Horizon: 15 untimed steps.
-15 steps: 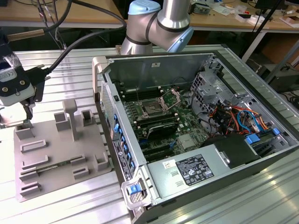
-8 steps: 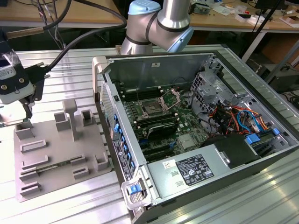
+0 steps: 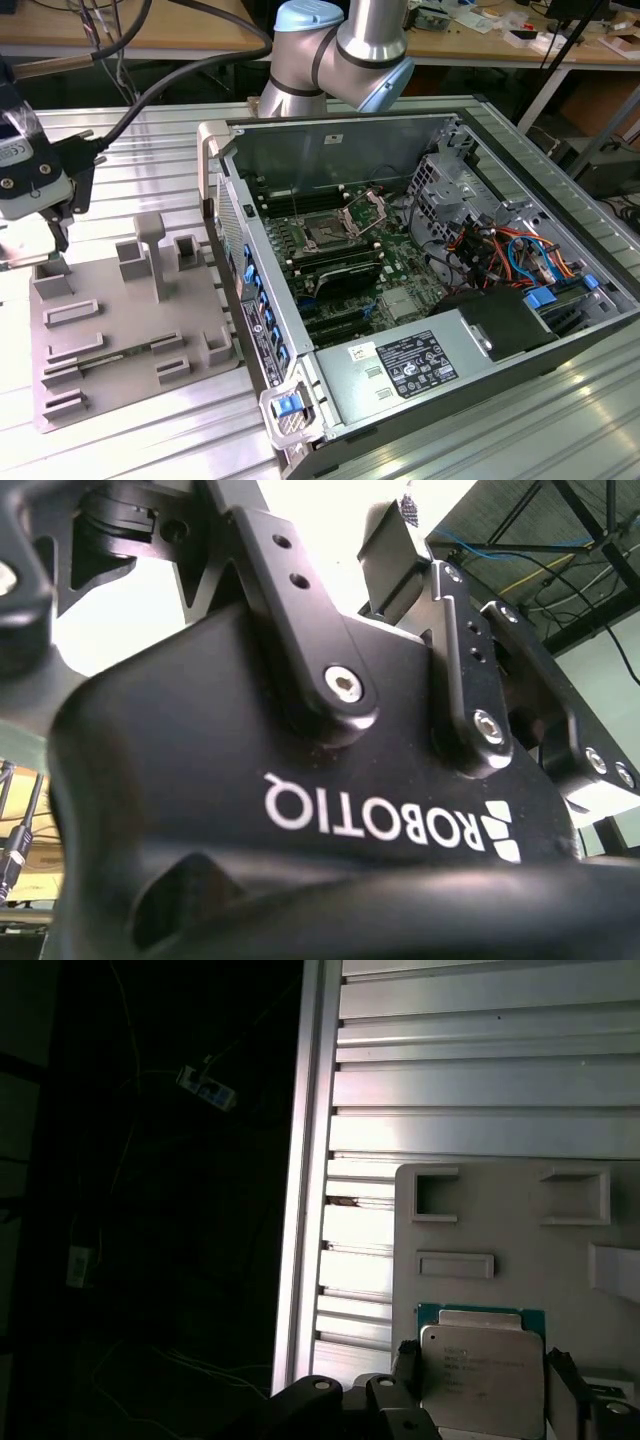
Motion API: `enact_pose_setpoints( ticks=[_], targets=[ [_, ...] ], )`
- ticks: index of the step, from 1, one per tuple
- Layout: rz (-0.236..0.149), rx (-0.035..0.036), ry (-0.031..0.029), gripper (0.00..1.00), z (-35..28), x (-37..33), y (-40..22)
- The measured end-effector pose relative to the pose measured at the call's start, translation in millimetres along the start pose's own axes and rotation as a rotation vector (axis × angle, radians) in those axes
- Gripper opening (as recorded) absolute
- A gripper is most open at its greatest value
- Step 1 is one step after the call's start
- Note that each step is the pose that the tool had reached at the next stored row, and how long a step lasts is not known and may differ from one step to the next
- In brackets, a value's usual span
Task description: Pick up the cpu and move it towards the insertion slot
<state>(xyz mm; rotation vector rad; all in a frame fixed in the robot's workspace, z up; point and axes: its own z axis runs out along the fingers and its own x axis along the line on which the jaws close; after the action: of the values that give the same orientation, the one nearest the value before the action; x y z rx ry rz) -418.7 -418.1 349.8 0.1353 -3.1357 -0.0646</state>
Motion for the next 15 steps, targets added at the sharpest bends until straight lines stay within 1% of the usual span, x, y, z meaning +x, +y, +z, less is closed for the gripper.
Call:
enact_pose_setpoints(
  ticks=[15],
  targets=[
    [0.0,0.0,0.0,0.55,-4.9,-0.2,0.2]
  ],
)
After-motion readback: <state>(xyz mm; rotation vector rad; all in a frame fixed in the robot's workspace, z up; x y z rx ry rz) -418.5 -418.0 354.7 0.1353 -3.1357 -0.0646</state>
